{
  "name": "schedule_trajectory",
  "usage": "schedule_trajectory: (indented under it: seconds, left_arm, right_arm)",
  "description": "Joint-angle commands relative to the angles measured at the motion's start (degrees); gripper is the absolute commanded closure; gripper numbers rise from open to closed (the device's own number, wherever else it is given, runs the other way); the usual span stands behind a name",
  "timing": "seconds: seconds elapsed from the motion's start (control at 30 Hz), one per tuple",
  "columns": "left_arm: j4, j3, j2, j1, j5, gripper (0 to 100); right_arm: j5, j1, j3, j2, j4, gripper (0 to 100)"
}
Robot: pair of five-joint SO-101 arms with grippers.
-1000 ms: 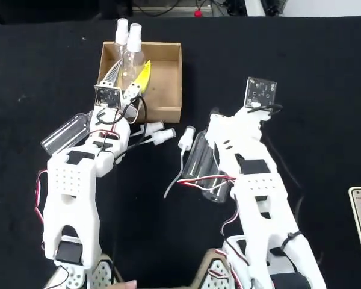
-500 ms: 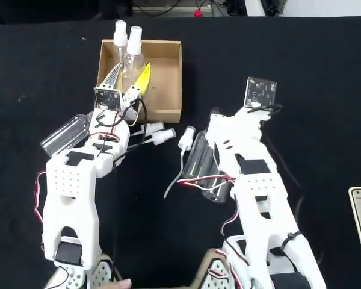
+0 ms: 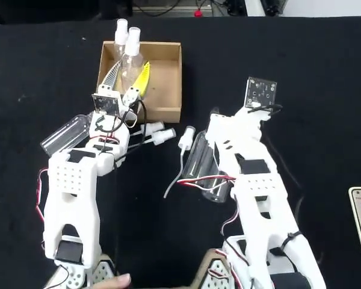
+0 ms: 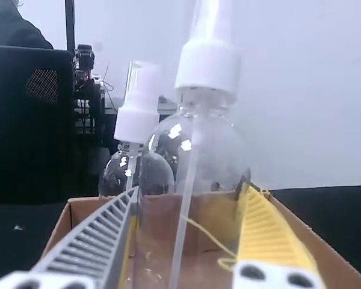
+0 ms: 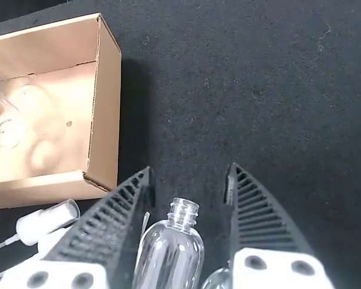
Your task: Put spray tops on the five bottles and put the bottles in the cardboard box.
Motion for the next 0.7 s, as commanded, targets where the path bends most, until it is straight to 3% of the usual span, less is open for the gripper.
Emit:
schedule_trajectory:
  seconds: [0.0,0.17,0.37,0.67]
  left_arm:
    - [-3.16,-0.22,-1.05,-0.92,0.35,81]
    - [-4.48,0.66,-6.42,-1.54,0.35,81]
    - [-0.18,9.36,-16.70,-1.45,0.70,81]
    - [0.00,21.93,-34.73,-1.54,0.35,81]
  right_arm:
    - [-0.26,0.35,-2.95,-0.04,-1.49,80.5]
    - [-0.26,0.35,-2.95,-0.04,-1.49,80.5]
    - [-0.26,0.35,-2.95,-0.04,-1.49,80.5]
    - [-0.18,0.35,-2.95,-0.04,-1.49,80.5]
